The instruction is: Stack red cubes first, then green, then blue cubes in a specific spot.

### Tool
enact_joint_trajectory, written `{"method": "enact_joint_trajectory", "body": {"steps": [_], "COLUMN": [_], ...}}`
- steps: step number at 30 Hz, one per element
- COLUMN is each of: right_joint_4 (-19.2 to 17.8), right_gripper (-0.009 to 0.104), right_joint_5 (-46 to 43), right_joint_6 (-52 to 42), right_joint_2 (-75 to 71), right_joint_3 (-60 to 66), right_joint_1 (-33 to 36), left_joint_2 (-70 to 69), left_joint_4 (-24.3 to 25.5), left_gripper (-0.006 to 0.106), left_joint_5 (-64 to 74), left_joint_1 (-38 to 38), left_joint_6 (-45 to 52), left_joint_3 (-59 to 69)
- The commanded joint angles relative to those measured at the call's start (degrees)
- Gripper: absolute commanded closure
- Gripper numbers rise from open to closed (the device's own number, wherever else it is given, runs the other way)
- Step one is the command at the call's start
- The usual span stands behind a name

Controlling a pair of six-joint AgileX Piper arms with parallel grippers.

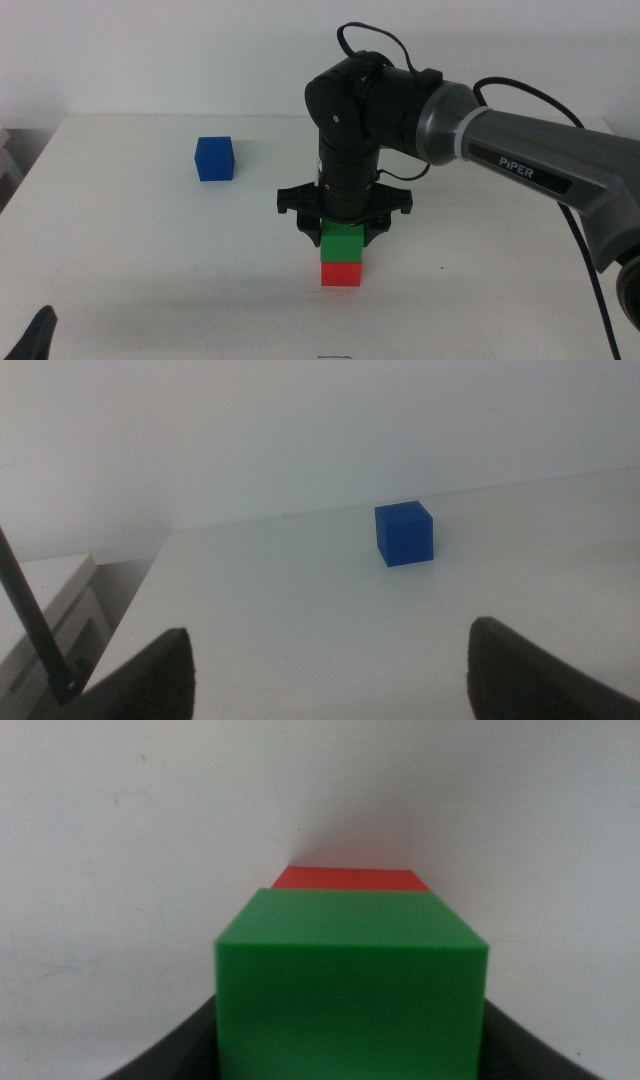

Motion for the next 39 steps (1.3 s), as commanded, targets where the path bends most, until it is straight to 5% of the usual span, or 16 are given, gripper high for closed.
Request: {"method": "enact_joint_trajectory", "body": {"steps": [1, 10, 33, 39], "right_joint_4": [-1.4, -1.5, -3.6, -6.5], "right_gripper": [0.04, 0.021, 0.02, 0.021], "right_joint_5": [4.2, 4.2, 4.3, 4.2], "right_joint_6": [-0.4, -0.5, 0.0, -0.7], "right_joint_2": [-3.1, -3.1, -12.9, -23.8], "right_joint_3": [-1.4, -1.4, -1.4, 4.0], "right_joint_1": [0.2, 0.2, 1.4, 1.7], "left_joint_2": [-0.9, -0.9, -0.9, -0.9], "left_joint_4": [-0.2, -0.2, -0.2, -0.2], "left_gripper": [0.007, 0.007, 0.007, 0.007], "left_joint_5": [-5.0, -5.0, -5.0, -5.0], "left_joint_1": [0.0, 0.0, 0.0, 0.0], "left_joint_6": [-0.2, -0.2, -0.2, -0.2], "left_joint_3": [-0.2, -0.2, -0.2, -0.2]}}
